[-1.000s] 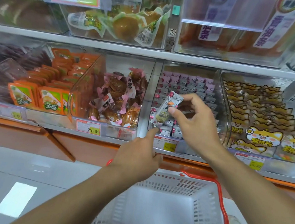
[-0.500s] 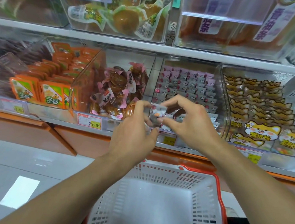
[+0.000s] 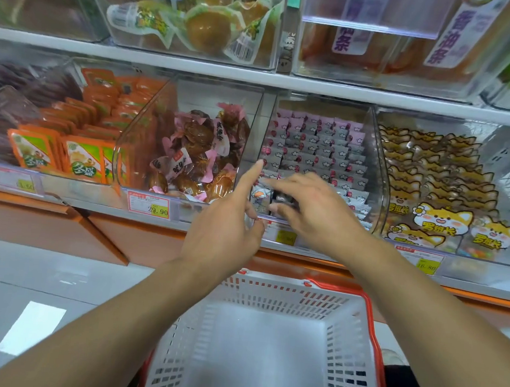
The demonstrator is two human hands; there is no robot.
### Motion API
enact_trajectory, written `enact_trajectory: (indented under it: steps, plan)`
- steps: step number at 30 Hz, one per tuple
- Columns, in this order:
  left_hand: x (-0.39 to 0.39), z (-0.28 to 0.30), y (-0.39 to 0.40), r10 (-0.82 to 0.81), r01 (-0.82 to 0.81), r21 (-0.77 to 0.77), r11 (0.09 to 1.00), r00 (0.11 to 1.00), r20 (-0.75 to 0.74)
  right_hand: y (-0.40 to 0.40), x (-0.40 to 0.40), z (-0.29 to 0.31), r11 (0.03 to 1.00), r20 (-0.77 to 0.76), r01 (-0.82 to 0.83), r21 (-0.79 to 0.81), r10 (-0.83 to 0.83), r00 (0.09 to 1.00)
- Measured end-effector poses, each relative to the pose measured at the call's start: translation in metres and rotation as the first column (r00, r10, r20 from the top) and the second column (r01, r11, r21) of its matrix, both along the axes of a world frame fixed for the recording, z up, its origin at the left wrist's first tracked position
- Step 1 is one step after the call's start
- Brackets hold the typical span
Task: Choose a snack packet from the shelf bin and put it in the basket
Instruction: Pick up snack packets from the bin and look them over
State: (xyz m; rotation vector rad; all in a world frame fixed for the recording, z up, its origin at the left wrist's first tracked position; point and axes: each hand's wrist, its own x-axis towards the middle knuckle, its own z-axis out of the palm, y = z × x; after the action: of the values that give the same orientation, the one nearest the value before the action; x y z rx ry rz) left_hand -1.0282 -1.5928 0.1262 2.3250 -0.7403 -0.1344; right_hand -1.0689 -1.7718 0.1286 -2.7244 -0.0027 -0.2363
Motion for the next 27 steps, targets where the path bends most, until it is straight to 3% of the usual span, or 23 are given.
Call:
enact_trajectory:
  steps: [6,11,16,20,22,24,27]
  plan:
    - [-0.005,-0.001,-0.002,-0.044,0.005,0.207,0.978,0.982,0.184,-0.011,-0.005,0.001,0.996,-0.031,-0.065,-0.067,0.063,0.998]
    - [-0.006,0.002,-0.004,0.002,-0.040,0.142,0.989,0.966,0.260,-0.003,-0.006,-0.004,0.995,0.121,0.050,0.089,-0.061,0.991]
    - [0.002,0.000,-0.003,0.033,-0.042,0.088,0.995,0.994,0.105,0.010,-0.004,-0.008,0.996,0.220,0.025,0.088,-0.044,0.975]
    - [0.003,-0.003,-0.003,0.018,-0.043,0.187,0.981,0.991,0.132,0.013,0.000,-0.008,0.992,0.039,0.008,-0.125,-0.003,0.999]
    - [0.001,-0.005,-0.004,-0.013,-0.022,0.287,0.958,0.993,0.119,0.010,0.000,-0.004,0.995,-0.025,-0.005,-0.104,0.002,1.000]
    - [0.000,-0.008,-0.005,-0.035,-0.009,0.360,0.933,0.993,0.116,0.003,-0.001,0.001,0.997,0.010,0.068,-0.048,-0.068,0.998]
    - [0.000,-0.012,-0.004,-0.042,-0.011,0.399,0.917,0.991,0.125,-0.008,-0.003,0.004,0.985,-0.015,0.148,-0.088,-0.150,0.989]
